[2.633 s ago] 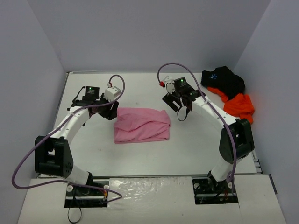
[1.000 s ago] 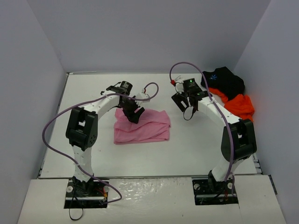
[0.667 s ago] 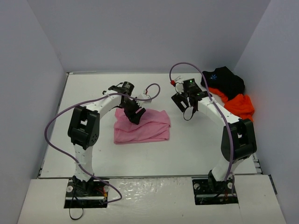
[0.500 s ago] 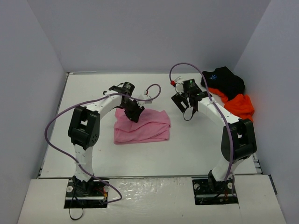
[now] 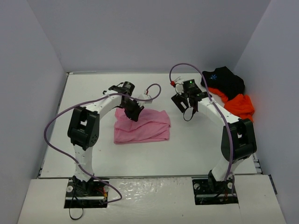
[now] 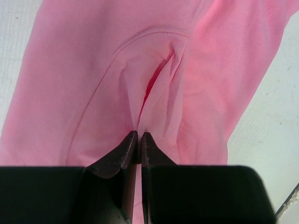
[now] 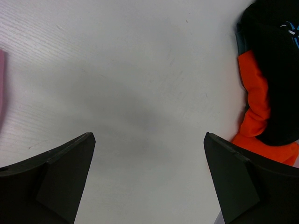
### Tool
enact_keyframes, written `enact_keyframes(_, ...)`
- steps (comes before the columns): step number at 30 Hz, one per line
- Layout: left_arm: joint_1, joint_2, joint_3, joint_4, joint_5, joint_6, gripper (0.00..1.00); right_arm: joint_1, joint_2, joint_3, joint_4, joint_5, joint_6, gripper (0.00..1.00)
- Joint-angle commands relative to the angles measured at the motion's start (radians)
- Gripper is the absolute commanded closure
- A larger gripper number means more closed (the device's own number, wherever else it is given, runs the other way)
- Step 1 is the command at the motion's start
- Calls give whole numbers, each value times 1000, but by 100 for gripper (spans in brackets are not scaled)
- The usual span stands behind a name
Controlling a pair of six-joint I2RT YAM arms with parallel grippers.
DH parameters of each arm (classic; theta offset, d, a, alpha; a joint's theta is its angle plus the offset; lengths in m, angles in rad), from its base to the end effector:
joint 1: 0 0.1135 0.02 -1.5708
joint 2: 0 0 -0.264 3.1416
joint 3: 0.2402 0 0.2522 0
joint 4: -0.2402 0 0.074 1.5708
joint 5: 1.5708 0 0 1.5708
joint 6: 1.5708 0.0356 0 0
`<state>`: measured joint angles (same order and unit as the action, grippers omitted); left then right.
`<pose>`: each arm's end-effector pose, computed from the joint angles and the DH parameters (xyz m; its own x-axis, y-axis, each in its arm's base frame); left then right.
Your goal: Fold and stack the t-shirts
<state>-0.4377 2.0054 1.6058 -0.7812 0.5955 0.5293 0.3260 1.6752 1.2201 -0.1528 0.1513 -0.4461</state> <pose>0.3715 -0.1959 0.2172 -0.4484 0.6714 -0.5901 0.8926 0.3712 -0.2558 0.3651 0.1177 0.2599 -0.4021 -0.5862 -0.7034 -0.4133 0.8017 -0.4318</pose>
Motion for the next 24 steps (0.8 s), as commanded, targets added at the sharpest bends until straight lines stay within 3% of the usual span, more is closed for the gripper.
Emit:
enact_keyframes(1,-5,-119,45,-22,-20,19,100,-7,-40,16,30,-47,0,0)
enact_keyframes(6,-4,-143,86,-67,-63,23,100,-2,-74,16,-13,-141,-34,0)
enact_keyframes(12,-1,-185,120,-53,-109,-6,100,16,-179,-14,-36,-381,-37,1)
enact_keyframes(17,-4,-177,172,-62,-132,-40,91,42,-166,-16,-36,-329,-51,0)
enact_keyframes(19,-4,-163,178,-50,-136,-57,76,56,-137,-13,-36,-318,-40,0)
enact_keyframes(24,-6,-117,198,-49,-144,-77,73,117,-104,-14,-36,-251,-40,0)
